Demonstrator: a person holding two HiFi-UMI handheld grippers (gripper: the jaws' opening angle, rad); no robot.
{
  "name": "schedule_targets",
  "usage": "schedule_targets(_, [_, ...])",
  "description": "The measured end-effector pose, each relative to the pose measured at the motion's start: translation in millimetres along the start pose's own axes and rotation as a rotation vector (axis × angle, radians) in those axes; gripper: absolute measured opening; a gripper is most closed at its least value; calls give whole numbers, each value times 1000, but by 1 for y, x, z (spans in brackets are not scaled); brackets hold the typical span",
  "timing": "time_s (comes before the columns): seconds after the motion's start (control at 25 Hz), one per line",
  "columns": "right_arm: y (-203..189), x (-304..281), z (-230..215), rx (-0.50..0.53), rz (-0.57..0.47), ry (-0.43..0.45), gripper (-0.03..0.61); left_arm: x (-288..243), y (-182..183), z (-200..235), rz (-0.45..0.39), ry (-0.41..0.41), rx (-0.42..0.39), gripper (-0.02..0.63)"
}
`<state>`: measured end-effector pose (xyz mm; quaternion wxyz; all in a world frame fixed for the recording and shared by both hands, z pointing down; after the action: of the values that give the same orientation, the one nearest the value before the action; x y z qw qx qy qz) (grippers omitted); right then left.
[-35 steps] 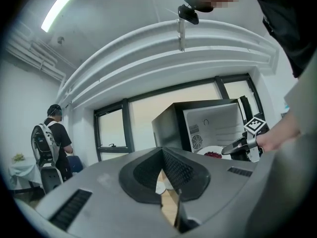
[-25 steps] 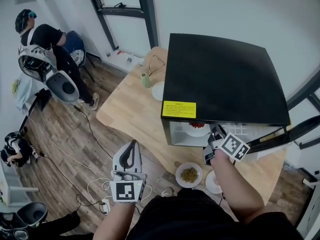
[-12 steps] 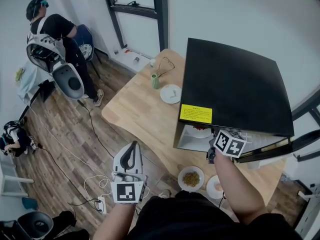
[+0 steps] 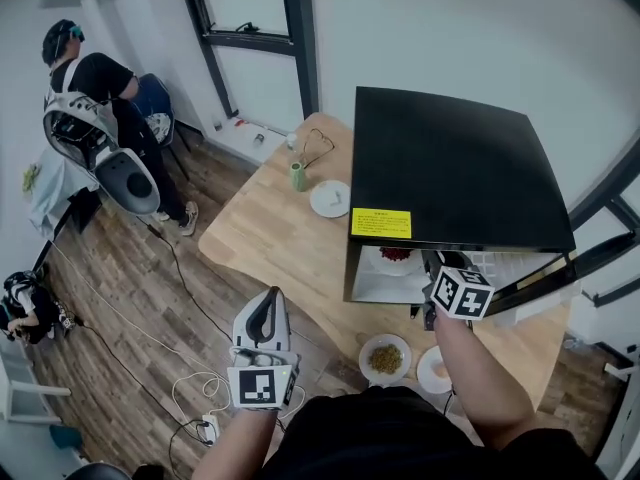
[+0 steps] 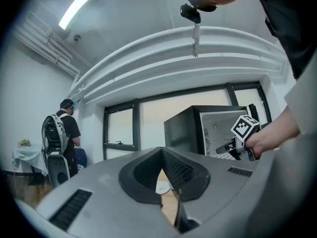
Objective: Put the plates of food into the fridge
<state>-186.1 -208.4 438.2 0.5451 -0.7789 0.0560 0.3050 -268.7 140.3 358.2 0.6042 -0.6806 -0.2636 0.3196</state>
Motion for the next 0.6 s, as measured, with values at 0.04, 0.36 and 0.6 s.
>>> schedule_targets(0.04, [1,9,0,0,-22,2,163,-1,0,-4,3,-21,6,4])
schedule_targets(0.36, [-38,95,-15,-93,-207,50,161,-8,-2,-40,-74,-241,15,3])
schedule_targets(0.6, [-101,160,-45,-223,-273,-15,156,-2,-17,-77,-68,-344,4,4])
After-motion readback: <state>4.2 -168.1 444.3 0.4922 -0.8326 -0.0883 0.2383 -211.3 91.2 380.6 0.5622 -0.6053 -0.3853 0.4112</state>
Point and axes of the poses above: the fingertips, and each gripper's own axes: x backward along the fingers, z to its left, y out of its top, the point moved 4 cm from there along x, backward along the fingers, and after that the axes turned 7 degrees about z, right-handed, at the moved point
